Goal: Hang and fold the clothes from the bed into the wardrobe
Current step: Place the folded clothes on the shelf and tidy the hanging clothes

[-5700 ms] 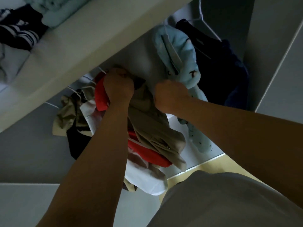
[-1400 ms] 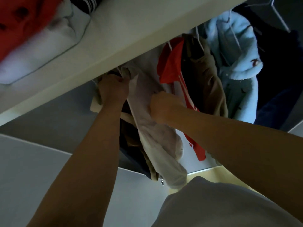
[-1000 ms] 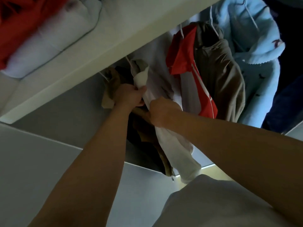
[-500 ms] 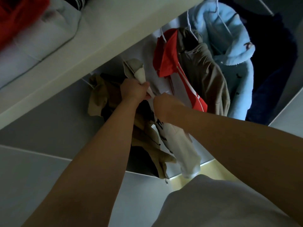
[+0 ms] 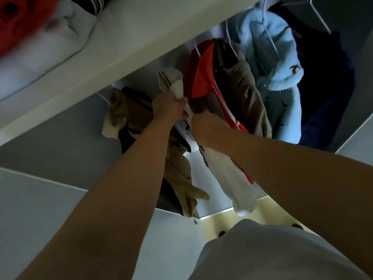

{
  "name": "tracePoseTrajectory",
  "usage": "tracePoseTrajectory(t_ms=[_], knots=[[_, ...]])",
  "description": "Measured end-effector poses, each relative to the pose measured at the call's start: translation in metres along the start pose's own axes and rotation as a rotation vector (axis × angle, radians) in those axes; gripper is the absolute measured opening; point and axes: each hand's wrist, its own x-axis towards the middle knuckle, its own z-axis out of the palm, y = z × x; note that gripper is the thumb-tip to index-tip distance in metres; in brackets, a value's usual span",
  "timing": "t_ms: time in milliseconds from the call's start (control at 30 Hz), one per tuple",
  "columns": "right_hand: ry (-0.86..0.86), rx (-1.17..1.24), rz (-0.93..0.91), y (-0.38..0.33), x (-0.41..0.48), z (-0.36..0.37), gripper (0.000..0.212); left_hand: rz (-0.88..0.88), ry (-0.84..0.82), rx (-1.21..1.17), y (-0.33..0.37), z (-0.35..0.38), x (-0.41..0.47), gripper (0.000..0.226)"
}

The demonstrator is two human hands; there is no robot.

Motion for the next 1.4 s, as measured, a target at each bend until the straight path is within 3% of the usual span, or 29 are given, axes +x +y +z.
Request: tracePoseTrajectory(t_ms=[67,200,433,600,833,1067,1233,1400], knots=[[0.033,-0.032,-0.020,0.002,-0.002,0.000,0.013,0.016,0.014,0.055,-0.001,0.000,-0.005,0.038],[-0.064,-0.063,-0.079,0.007,-0.002,0.002,0.016,0.069,0.048,0.212,-0.006,0.002,-0.013,0.034],[-0.013,-0.028,-0.117,0.016,-0.006,0.003,0.022,-0.069,0.049,-0.015,-0.010,0.011,-0.016,0.026],[-0.005,-0.053,-0.198,0.009,-0.007,0.005,0.005,-0.136,0.058,-0.144,-0.011,0.007,-0.015,0.025],[0.039,-0.053,-0.263,-0.007,-0.003,0.019,0.016,-0.175,0.084,-0.161,-0.025,-0.010,-0.015,0.005],[0.027,-0.088,-0.220,-0.019,0.000,0.031,0.025,-0.185,-0.001,-0.220,-0.031,-0.021,-0.014,0.010],[0.038,0.022,-0.154,-0.019,0.000,0.030,0.011,-0.098,-0.028,-0.044,-0.032,-0.024,-0.014,0.015],[0.073,0.039,-0.150,0.015,-0.004,0.018,0.030,0.028,0.091,0.381,-0.023,-0.024,-0.023,0.039]])
